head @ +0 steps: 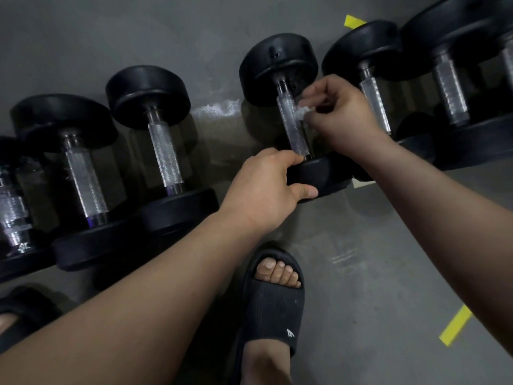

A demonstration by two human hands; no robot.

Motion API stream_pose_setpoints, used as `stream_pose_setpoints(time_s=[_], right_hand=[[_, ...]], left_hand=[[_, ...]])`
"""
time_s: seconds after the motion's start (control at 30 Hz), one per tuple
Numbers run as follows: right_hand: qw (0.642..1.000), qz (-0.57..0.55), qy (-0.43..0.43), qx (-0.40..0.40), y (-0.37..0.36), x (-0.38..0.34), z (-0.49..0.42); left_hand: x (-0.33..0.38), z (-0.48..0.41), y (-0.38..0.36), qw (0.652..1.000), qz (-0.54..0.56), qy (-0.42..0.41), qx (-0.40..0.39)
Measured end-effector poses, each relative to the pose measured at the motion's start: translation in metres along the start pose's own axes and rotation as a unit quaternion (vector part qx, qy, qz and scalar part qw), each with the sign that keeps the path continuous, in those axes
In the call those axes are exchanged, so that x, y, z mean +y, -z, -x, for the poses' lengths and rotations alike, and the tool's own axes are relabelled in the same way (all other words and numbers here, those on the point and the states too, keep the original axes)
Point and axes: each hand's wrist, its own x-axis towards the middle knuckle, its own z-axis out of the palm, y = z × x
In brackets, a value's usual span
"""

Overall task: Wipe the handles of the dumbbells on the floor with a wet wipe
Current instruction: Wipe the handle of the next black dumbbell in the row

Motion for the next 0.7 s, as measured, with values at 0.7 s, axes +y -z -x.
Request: stream_pose_setpoints(time_s=[0.7], right_hand=[[0.985, 0.161, 0.063, 0.019, -0.003, -0.004, -0.021]], left_hand=[[-0.001, -0.001, -0.003, 1.000, 0.004, 0.003, -0.001]])
